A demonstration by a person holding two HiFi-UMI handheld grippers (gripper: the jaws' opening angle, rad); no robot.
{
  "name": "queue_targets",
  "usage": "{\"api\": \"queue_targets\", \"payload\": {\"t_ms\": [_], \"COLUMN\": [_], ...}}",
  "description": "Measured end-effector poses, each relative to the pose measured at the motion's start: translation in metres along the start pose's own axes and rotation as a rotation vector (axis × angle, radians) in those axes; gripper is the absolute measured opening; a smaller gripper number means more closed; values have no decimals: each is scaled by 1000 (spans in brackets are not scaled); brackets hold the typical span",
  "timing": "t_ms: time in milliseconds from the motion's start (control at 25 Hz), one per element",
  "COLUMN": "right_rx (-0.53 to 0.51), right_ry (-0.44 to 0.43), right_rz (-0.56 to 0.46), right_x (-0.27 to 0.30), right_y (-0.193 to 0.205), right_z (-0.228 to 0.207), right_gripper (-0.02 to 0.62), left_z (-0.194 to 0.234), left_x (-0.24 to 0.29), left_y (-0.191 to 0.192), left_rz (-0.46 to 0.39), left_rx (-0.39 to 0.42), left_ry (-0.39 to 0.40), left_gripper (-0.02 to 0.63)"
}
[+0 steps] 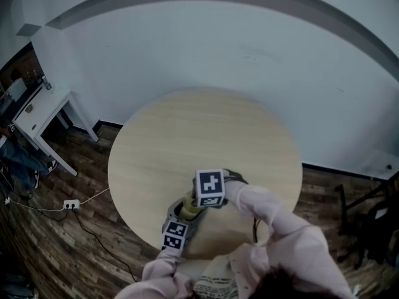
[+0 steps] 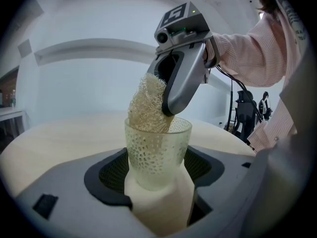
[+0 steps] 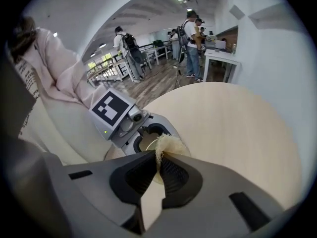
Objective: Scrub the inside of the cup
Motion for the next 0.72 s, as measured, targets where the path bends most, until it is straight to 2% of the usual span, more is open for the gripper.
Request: {"api": "queue_targets", "payload": {"t_ms": [120, 480, 720], "right_rx": [-125, -368, -460], "right_ry": [35, 69, 99], "right_rz": [15, 43, 163], "right_x": [-1, -4, -1], "right_y": [-3, -11, 2], "right_z": [1, 13, 16], "right_gripper": [21, 21, 21], "left_z": [1, 1, 1], "left_x": [0, -1, -1], "left_y": [0, 0, 1], "left_rz": [0, 0, 2], "left_rx": [-2, 2, 3], "left_ry": [0, -2, 0], "left_gripper": [354, 354, 353]}}
Point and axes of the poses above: the fingertips, and each gripper's own axes: x forward along the fingers, z to its left, y out of its underside, the point moved 6 cm from there along -x, backward along the fingers, and after that the axes turned 9 degrees about y, right-handed, at the moved point
